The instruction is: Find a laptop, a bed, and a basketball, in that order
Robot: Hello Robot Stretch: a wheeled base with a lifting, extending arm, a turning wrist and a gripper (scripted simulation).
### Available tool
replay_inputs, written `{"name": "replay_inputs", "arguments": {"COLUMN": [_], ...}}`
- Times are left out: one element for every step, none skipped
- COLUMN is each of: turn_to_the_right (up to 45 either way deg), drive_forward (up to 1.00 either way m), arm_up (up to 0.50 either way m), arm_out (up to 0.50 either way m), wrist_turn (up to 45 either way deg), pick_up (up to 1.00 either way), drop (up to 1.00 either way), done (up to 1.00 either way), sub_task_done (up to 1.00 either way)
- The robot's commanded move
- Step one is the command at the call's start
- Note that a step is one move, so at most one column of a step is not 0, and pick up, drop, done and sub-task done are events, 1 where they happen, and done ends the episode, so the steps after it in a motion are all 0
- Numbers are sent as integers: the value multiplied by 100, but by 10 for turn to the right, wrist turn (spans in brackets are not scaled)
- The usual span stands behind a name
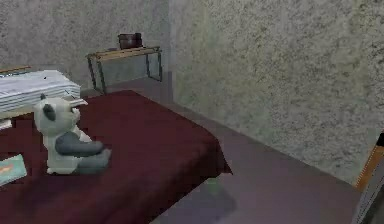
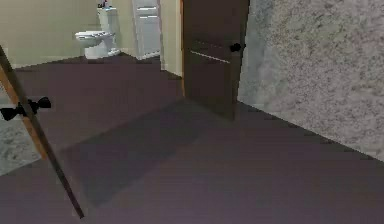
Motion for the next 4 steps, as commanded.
{"name": "replay_inputs", "arguments": {"turn_to_the_right": [450,360,0,60], "drive_forward": [0,0,100,0], "arm_up": [0,0,0,0], "arm_out": [0,0,0,0], "wrist_turn": [0,0,0,0], "pick_up": [0,0,0,0], "drop": [0,0,0,0], "done": [0,0,0,0], "sub_task_done": [0,0,0,0]}}
